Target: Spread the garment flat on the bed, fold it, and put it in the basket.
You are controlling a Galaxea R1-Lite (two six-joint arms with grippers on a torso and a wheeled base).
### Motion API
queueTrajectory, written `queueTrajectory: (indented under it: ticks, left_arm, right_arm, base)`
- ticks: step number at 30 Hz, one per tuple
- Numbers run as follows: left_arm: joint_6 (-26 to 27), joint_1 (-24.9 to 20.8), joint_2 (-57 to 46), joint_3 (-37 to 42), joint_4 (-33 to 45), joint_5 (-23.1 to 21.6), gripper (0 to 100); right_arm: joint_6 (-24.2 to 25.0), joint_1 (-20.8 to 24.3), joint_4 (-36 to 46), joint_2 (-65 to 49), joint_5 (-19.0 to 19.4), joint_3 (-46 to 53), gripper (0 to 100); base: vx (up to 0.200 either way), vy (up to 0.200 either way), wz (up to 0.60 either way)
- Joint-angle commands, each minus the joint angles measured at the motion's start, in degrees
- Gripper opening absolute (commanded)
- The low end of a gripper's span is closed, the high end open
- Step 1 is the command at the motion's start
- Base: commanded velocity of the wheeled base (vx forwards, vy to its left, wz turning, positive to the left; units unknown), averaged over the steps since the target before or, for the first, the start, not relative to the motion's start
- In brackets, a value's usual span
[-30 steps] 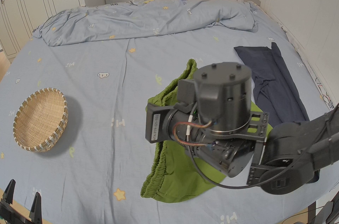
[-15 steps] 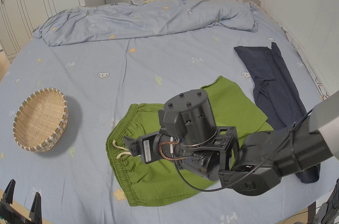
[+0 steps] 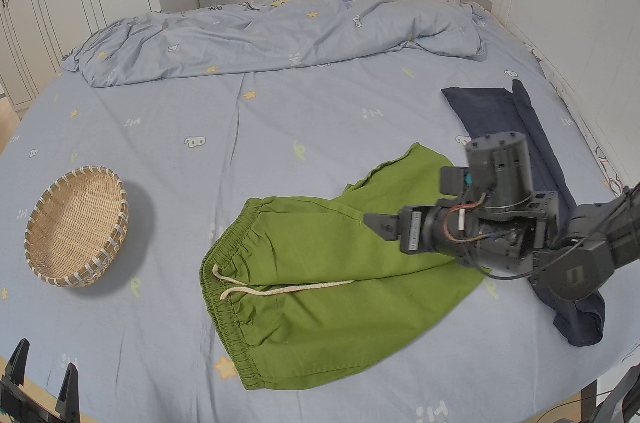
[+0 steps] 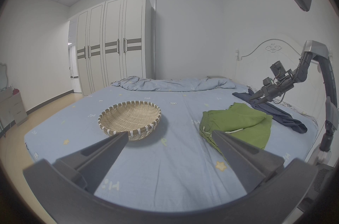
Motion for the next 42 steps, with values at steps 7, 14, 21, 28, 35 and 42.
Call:
queueTrajectory:
  ticks: [7,14,21,28,35,42]
  left_arm:
    - [1.6,0.0,-0.9,1.0,-0.6,-0.3,100]
    - [-11.7,-1.8,15.9,-33.1,1.2,-2.8,100]
    - [-17.6,-2.3,36.3,-28.2,10.0,-25.2,100]
    - [-28.8,-7.5,56.6,-27.6,6.0,-41.0,100]
    - [-28.9,-11.1,69.7,-22.3,-2.0,-48.5,100]
    - [-24.5,-14.5,82.2,-15.7,-9.9,-47.1,100]
  right_arm:
    - [1.2,-15.3,-0.2,-15.0,11.5,16.9,100]
    - [1.1,-16.0,-0.2,-16.1,11.7,17.3,100]
    - [1.1,-15.8,-0.5,-16.0,11.5,16.5,100]
    - [1.3,-16.6,-0.2,-15.0,11.2,17.1,100]
    - [1.7,-16.5,-0.2,-15.5,11.6,19.2,100]
    - [1.6,-17.4,-0.2,-16.1,11.5,19.4,100]
  base:
    - [0.0,0.0,0.0]
    - [0.0,0.0,0.0]
    - [0.0,0.0,0.0]
    - [0.0,0.0,0.0]
    - [0.0,0.0,0.0]
    - [0.0,0.0,0.0]
